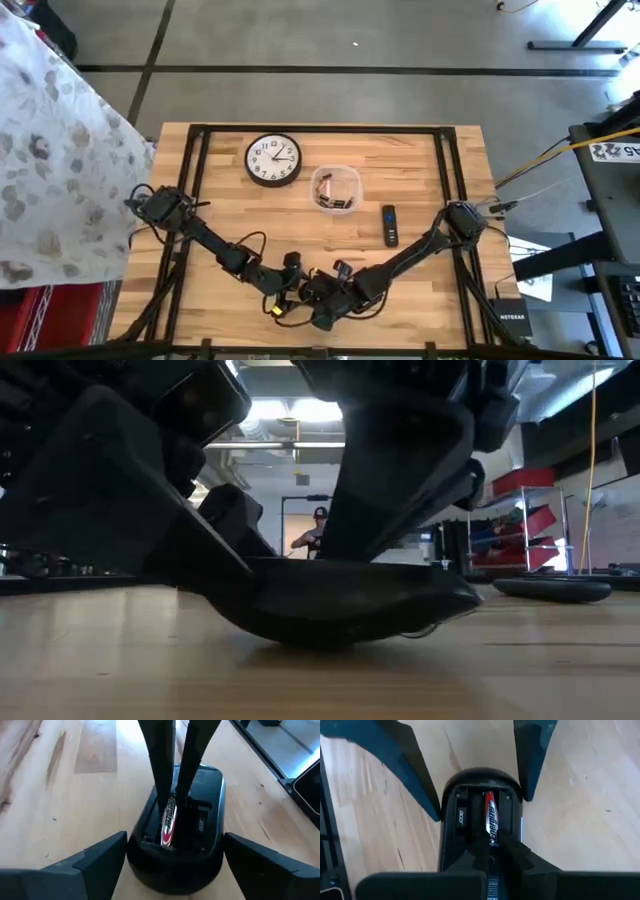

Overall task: Insert battery
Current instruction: Insert the silver battery into the computer mouse

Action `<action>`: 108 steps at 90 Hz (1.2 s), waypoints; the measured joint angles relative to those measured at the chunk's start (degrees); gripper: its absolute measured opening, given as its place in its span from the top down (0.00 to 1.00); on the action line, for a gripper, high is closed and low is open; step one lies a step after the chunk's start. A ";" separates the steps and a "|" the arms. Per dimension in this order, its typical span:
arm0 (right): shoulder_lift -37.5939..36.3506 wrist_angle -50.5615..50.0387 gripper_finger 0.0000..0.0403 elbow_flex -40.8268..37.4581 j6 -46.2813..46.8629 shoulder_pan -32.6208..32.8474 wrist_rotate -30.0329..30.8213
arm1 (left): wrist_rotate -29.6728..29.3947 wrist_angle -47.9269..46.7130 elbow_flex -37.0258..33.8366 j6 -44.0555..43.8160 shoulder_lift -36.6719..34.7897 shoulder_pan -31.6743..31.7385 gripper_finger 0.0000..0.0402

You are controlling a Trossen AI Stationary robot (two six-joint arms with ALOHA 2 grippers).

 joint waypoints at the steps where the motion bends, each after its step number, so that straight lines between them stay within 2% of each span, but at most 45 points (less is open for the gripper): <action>1: 0.01 0.04 1.00 0.00 0.00 -0.05 0.00 | 0.01 0.00 0.00 0.00 0.00 0.00 0.22; 29: 0.19 2.68 0.98 -0.15 -0.16 -1.73 -1.46 | 0.10 2.37 0.12 -1.74 3.46 0.11 0.22; 62: 0.33 2.70 0.75 -0.22 -0.35 -2.20 -1.79 | 0.59 3.14 0.09 -1.53 3.72 0.15 0.22; 79: 0.11 3.04 0.64 -0.26 -4.48 -2.20 -3.50 | 0.70 3.12 0.07 -1.37 3.74 0.15 0.22; 108: 0.05 3.17 0.60 -0.31 -4.65 -2.29 -6.11 | 0.90 3.13 0.03 -1.03 3.74 0.13 0.22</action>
